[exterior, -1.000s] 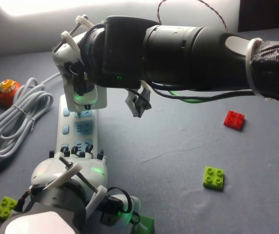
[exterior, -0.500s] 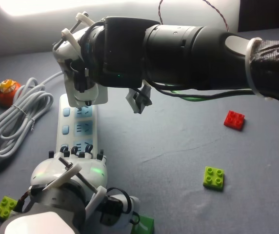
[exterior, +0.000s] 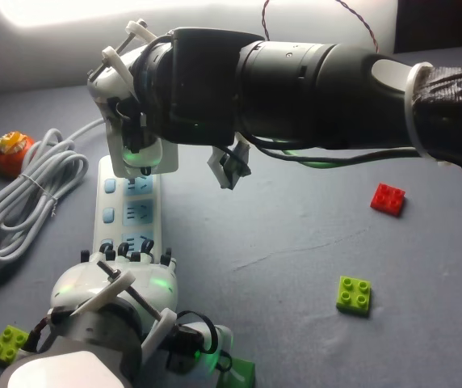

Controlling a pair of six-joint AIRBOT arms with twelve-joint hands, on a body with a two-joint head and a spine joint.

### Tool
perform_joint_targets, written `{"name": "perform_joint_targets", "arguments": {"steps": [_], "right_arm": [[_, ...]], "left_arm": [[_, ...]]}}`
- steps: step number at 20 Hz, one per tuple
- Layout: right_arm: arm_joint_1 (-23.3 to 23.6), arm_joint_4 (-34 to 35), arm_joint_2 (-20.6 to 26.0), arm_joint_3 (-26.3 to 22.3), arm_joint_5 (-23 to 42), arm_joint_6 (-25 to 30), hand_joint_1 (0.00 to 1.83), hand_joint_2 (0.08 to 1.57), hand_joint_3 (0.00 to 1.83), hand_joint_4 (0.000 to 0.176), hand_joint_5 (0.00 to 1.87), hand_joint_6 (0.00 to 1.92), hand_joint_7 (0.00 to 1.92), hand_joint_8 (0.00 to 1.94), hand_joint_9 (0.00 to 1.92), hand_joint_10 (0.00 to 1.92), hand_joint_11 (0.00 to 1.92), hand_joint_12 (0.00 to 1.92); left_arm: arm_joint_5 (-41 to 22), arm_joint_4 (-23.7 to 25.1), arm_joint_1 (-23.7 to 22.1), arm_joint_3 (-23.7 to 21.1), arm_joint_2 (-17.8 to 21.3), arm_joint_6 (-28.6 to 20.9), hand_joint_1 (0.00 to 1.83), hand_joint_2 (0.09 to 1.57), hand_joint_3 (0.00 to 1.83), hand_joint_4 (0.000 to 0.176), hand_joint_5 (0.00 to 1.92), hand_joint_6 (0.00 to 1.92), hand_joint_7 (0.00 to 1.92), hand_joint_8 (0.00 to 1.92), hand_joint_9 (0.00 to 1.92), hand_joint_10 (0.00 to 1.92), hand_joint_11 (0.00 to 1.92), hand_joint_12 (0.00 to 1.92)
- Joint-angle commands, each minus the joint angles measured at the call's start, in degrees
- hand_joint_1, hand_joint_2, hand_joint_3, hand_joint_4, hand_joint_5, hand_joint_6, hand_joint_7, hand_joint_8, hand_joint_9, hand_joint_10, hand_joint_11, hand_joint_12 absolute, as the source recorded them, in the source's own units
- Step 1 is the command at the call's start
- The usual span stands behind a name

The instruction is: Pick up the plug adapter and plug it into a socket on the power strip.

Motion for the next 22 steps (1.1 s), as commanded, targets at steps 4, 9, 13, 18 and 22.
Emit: {"name": "perform_joint_targets", "arguments": {"steps": [4,9,13,18,22], "right_arm": [[0.2,0.6,0.3,-0.2,2.8,-1.8,1.23,1.14,0.0,0.0,0.94,0.89,0.93,1.25,0.86,1.1,0.85,1.35],[0.0,0.6,0.3,-0.3,3.0,-1.8,1.22,1.15,0.0,0.0,0.93,0.93,0.92,1.25,0.87,1.07,0.86,1.35],[-0.3,0.5,0.0,-0.3,3.2,-2.1,1.24,1.14,0.0,0.0,0.95,0.87,0.94,1.26,0.89,1.1,0.89,1.32],[-0.4,0.5,-1.0,-0.2,3.6,-1.6,1.24,1.14,0.0,0.0,0.97,0.85,0.94,1.25,0.89,1.08,0.89,1.32],[-0.6,-2.6,-2.4,0.5,4.0,1.6,1.24,1.14,0.0,0.0,0.95,0.85,0.93,1.28,0.85,1.11,0.84,1.37]], "left_arm": [[1.4,1.2,0.1,-0.3,0.4,0.0,0.15,1.23,0.0,0.0,0.09,0.0,0.1,0.0,0.09,0.0,0.0,0.41],[1.4,1.2,0.2,-0.3,0.4,0.0,0.15,1.23,0.0,0.0,0.1,0.0,0.11,0.0,0.1,0.0,0.0,0.43],[1.4,1.2,0.0,-0.3,0.4,0.0,0.11,1.25,0.0,0.0,0.08,0.0,0.09,0.0,0.08,0.0,0.0,0.39],[1.4,1.0,-0.1,-0.3,0.5,0.0,0.14,1.24,0.0,0.0,0.1,0.01,0.11,0.01,0.1,0.01,0.0,0.42],[1.4,0.8,0.1,-0.3,0.5,0.0,0.16,1.23,0.0,0.0,0.09,0.0,0.11,0.0,0.1,0.0,0.0,0.4]]}}
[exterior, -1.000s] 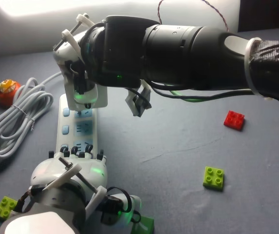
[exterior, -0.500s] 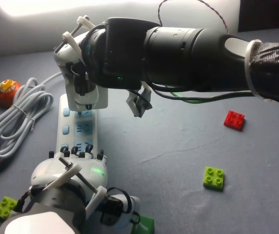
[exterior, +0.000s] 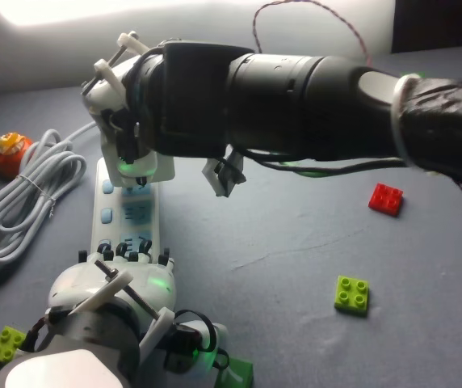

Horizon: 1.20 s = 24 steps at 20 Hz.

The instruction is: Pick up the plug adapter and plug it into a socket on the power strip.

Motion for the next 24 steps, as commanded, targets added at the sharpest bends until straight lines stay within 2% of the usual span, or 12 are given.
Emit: {"name": "perform_joint_targets", "arguments": {"steps": [1,3,9,11,13,17,18,21,24], "right_arm": [[0.1,-1.3,-0.5,0.1,4.2,1.1,1.24,1.14,0.0,0.0,0.96,0.84,0.93,1.28,0.83,1.13,0.82,1.4],[-0.3,-1.3,-1.2,1.0,4.4,1.6,1.24,1.14,0.0,0.0,0.97,0.82,0.92,1.3,0.82,1.16,0.83,1.4],[-1.6,-1.3,-1.9,1.7,5.6,2.3,1.24,1.15,0.0,0.0,0.94,0.87,0.91,1.32,0.82,1.17,0.83,1.39],[-2.0,-1.3,-2.2,1.7,5.6,1.9,1.24,1.14,0.0,0.0,0.97,0.83,0.92,1.3,0.83,1.15,0.82,1.4],[-2.4,-1.3,-2.3,1.7,5.6,1.5,1.23,1.15,0.0,0.0,0.95,0.86,0.91,1.31,0.82,1.14,0.79,1.41],[-3.1,-1.3,-2.2,1.6,5.5,1.2,1.23,1.16,0.0,0.0,0.93,0.88,0.89,1.35,0.8,1.17,0.77,1.45],[-3.3,-1.3,-2.2,1.4,5.5,1.0,1.24,1.15,0.0,0.0,0.96,0.84,0.91,1.32,0.8,1.17,0.79,1.44],[-3.5,-1.3,-2.2,0.8,5.3,0.7,1.24,1.14,0.0,0.0,0.99,0.8,0.91,1.31,0.8,1.17,0.81,1.42],[-3.1,-1.3,-1.9,0.7,5.2,0.9,1.24,1.15,0.0,0.0,0.96,0.84,0.89,1.34,0.77,1.19,0.77,1.46]], "left_arm": [[1.4,1.2,0.2,-0.3,0.3,0.0,0.15,1.23,0.0,0.0,0.09,0.0,0.09,0.0,0.08,0.0,0.0,0.39],[1.4,0.9,0.2,-0.2,0.3,0.0,0.18,1.22,0.0,0.0,0.11,0.0,0.12,0.01,0.1,0.0,0.0,0.4],[1.4,0.6,0.2,-0.3,0.4,0.0,0.12,1.24,0.0,0.0,0.07,0.0,0.09,0.0,0.09,0.0,0.0,0.39],[1.5,0.6,0.2,-0.3,0.4,0.0,0.17,1.22,0.0,0.0,0.1,0.01,0.14,0.01,0.13,0.01,0.0,0.44],[1.5,0.6,0.2,-0.4,0.4,0.0,0.15,1.23,0.0,0.0,0.09,0.0,0.12,0.0,0.11,0.0,0.0,0.39],[1.5,0.6,0.2,-0.4,0.4,0.0,0.15,1.22,0.0,0.0,0.1,0.0,0.12,0.0,0.12,0.0,0.0,0.41],[1.5,0.6,0.2,-0.4,0.4,0.0,0.12,1.23,0.0,0.0,0.08,0.0,0.1,0.0,0.09,0.0,0.0,0.37],[1.5,0.6,0.3,-0.6,0.5,0.0,0.16,1.22,0.0,0.0,0.09,0.0,0.12,0.0,0.11,0.01,0.0,0.38],[1.5,0.6,0.3,-0.7,0.6,0.0,0.21,1.21,0.0,0.0,0.12,0.0,0.13,0.0,0.13,0.0,0.0,0.42]]}}
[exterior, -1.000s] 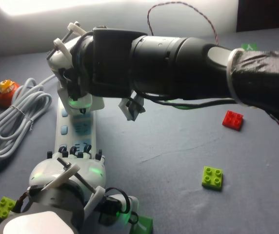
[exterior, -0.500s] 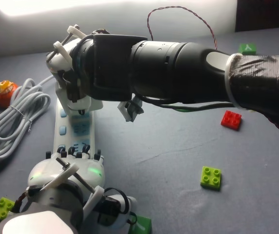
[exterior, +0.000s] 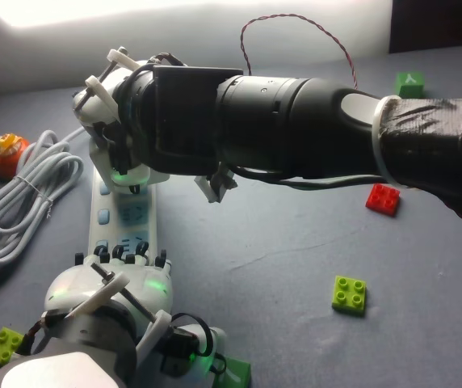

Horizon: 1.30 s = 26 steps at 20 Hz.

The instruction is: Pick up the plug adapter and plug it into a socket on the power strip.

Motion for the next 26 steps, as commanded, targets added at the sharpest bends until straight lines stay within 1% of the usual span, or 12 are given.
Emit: {"name": "perform_joint_targets", "arguments": {"steps": [1,7,11,12,15,16,17,18,19,20,21,26], "right_arm": [[-0.9,0.7,-0.3,-0.5,2.7,0.5,1.24,1.15,0.0,0.0,0.97,0.83,0.89,1.34,0.77,1.19,0.77,1.45],[-0.4,0.7,0.1,-0.5,3.5,1.0,1.23,1.16,0.0,0.0,0.93,0.88,0.9,1.32,0.8,1.16,0.77,1.44],[-0.5,0.7,0.2,-0.5,3.6,1.0,1.22,1.17,0.0,0.0,0.86,1.01,0.91,1.29,0.8,1.12,0.73,1.45],[-0.5,0.7,0.2,-0.5,3.7,1.0,1.19,1.2,0.0,0.0,0.78,1.16,0.88,1.29,0.75,1.11,0.66,1.51],[-0.4,0.7,0.5,-0.6,4.7,1.2,1.17,1.2,0.0,0.0,0.76,1.26,0.88,1.22,0.79,0.98,0.66,1.46],[-0.2,0.7,0.6,-0.6,4.8,1.3,1.17,1.2,0.0,0.013,0.76,1.28,0.86,1.22,0.77,0.93,0.62,1.46],[-0.1,0.7,0.6,-0.6,4.8,1.3,1.17,1.2,0.0,0.013,0.76,1.28,0.86,1.22,0.77,0.93,0.62,1.46],[-0.1,0.7,0.6,-0.6,4.8,1.3,1.06,1.14,0.0,0.0,0.63,0.59,0.69,0.58,0.62,0.71,0.44,1.46],[0.0,0.7,0.6,-0.6,4.9,1.4,1.06,1.14,0.0,0.0,0.63,0.59,0.69,0.58,0.62,0.71,0.44,1.46],[0.0,0.7,0.7,-0.7,5.0,1.6,0.99,1.09,0.0,0.0,0.58,0.02,0.67,0.02,0.61,0.2,0.26,1.36],[0.1,0.7,0.9,-0.7,5.1,1.6,0.95,1.09,0.0,0.0,0.57,0.0,0.63,0.0,0.6,0.07,0.22,1.29],[0.5,0.7,1.4,-0.8,5.6,1.9,0.84,1.09,0.0,0.0,0.43,0.0,0.41,0.0,0.41,0.0,0.06,1.1]], "left_arm": [[1.3,1.2,0.2,-0.3,0.3,0.0,0.18,1.22,0.0,0.0,0.11,0.0,0.13,0.0,0.13,0.0,0.0,0.42],[1.4,1.2,0.4,-0.4,0.5,0.0,0.15,1.22,0.0,0.0,0.11,0.01,0.13,0.0,0.12,0.0,0.0,0.43],[1.4,1.2,0.5,-0.5,0.5,0.0,0.17,1.21,0.0,0.0,0.1,0.0,0.12,0.0,0.1,0.0,0.0,0.39],[1.4,1.2,0.5,-0.5,0.5,0.0,0.15,1.22,0.0,0.0,0.09,0.0,0.1,0.0,0.09,0.0,0.0,0.34],[1.4,1.2,0.5,-0.5,0.5,0.0,0.13,1.23,0.0,0.0,0.07,0.0,0.09,0.0,0.08,0.0,0.0,0.34],[1.4,1.2,0.5,-0.5,0.5,0.0,0.16,1.22,0.0,0.0,0.09,0.0,0.1,0.0,0.09,0.0,0.0,0.38],[1.4,1.2,0.5,-0.6,0.5,0.0,0.16,1.22,0.0,0.0,0.09,0.0,0.1,0.0,0.09,0.0,0.0,0.38],[1.5,1.2,0.5,-0.6,0.5,0.0,0.15,1.22,0.0,0.0,0.09,0.0,0.11,0.01,0.1,0.01,0.0,0.39],[1.5,1.2,0.5,-0.6,0.6,0.0,0.15,1.22,0.0,0.0,0.09,0.0,0.11,0.01,0.1,0.01,0.0,0.39],[1.6,1.2,0.5,-0.6,0.6,0.0,0.15,1.22,0.0,0.0,0.1,0.0,0.13,0.01,0.12,0.01,0.0,0.41],[1.6,1.2,0.5,-0.6,0.6,0.0,0.13,1.22,0.0,0.0,0.08,0.0,0.1,0.0,0.09,0.0,0.0,0.34],[1.7,1.2,0.3,-0.7,0.7,0.0,0.14,1.23,0.0,0.0,0.09,0.0,0.11,0.0,0.1,0.0,0.0,0.4]]}}
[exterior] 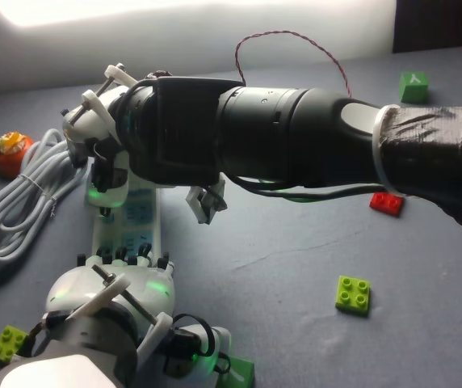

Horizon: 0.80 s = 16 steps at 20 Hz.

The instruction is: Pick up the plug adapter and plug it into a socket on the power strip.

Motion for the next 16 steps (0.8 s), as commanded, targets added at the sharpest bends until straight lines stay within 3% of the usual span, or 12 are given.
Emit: {"name": "perform_joint_targets", "arguments": {"steps": [1,6,11,15,16], "right_arm": [[1.0,-1.9,0.6,-0.1,2.8,0.2,0.84,1.07,0.0,0.0,0.42,0.0,0.41,0.0,0.4,0.0,0.04,1.07],[2.1,-1.9,2.2,-2.3,3.1,0.4,0.75,1.0,0.0,0.0,0.25,0.01,0.28,0.0,0.26,0.0,0.0,0.64],[3.5,-1.9,6.7,-7.7,2.0,0.7,0.67,0.92,0.0,0.0,0.18,0.0,0.2,0.0,0.14,0.0,0.0,0.4],[4.7,-1.9,12.6,-13.3,1.9,0.2,0.58,0.88,0.0,0.0,0.17,0.0,0.2,0.0,0.15,0.0,0.0,0.47],[4.9,-1.9,14.1,-14.7,2.7,0.1,0.58,0.89,0.0,0.0,0.18,0.0,0.21,0.0,0.16,0.01,0.0,0.5]], "left_arm": [[2.1,1.1,0.2,-0.4,0.5,0.0,0.14,1.22,0.0,0.0,0.1,0.0,0.12,0.0,0.11,0.0,0.0,0.42],[2.4,1.1,-0.2,-0.5,0.5,0.0,0.12,1.24,0.0,0.0,0.09,0.0,0.11,0.0,0.1,0.0,0.0,0.4],[2.8,1.1,-0.8,-1.0,1.2,0.0,0.16,1.23,0.0,0.0,0.11,0.0,0.12,0.0,0.1,0.0,0.0,0.4],[3.2,1.1,-2.5,-1.0,2.2,1.0,0.16,1.23,0.0,0.0,0.13,0.0,0.13,0.0,0.11,0.0,0.0,0.44],[3.4,1.1,-3.0,-1.0,2.4,1.4,0.13,1.24,0.0,0.0,0.1,0.0,0.1,0.0,0.07,0.0,0.0,0.37]]}}
